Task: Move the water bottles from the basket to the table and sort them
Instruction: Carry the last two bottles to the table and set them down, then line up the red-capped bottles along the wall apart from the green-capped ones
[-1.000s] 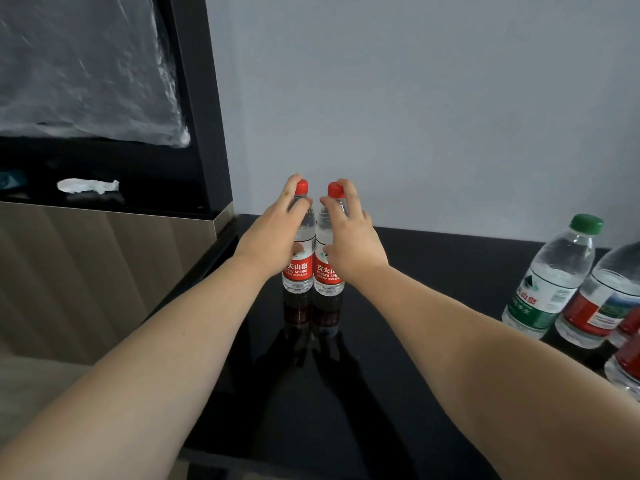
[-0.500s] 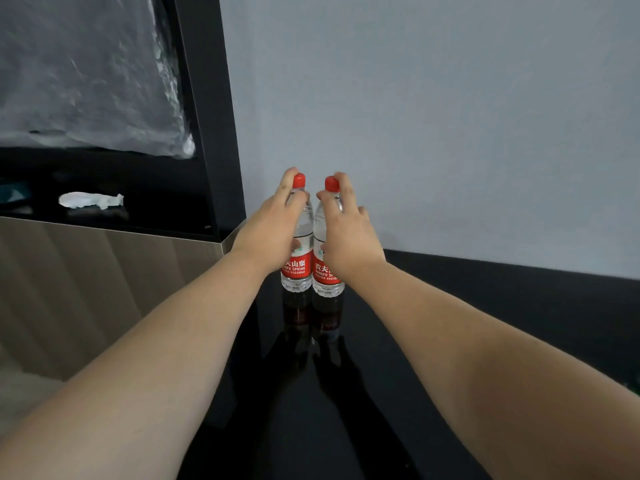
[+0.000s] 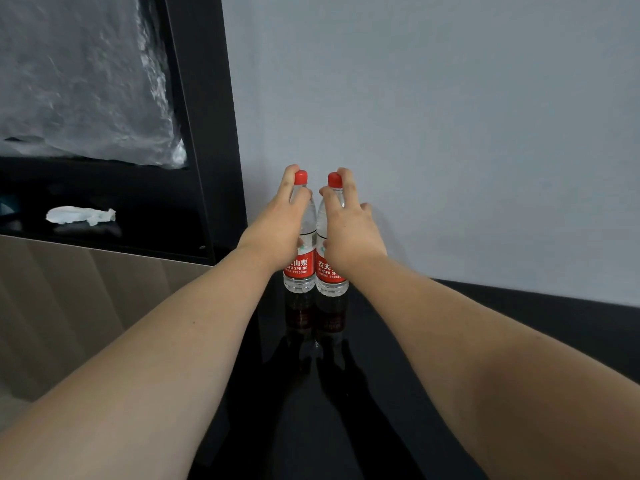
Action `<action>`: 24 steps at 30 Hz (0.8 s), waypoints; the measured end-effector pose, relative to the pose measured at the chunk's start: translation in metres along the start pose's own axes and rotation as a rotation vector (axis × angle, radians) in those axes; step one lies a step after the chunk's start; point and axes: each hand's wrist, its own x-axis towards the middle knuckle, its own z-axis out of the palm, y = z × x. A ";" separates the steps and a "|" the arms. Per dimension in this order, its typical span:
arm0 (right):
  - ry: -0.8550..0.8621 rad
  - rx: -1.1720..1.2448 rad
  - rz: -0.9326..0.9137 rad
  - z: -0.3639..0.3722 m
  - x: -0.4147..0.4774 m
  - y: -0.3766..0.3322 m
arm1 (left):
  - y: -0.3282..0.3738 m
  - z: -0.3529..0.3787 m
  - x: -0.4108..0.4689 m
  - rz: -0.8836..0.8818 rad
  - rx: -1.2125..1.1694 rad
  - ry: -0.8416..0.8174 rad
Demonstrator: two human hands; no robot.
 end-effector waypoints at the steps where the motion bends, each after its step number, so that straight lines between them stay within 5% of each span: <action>1: 0.002 0.007 -0.003 0.003 0.005 0.001 | -0.003 0.003 0.004 -0.005 0.002 0.001; 24: 0.015 0.040 -0.032 0.043 0.058 0.009 | -0.038 0.034 0.049 -0.011 0.040 0.014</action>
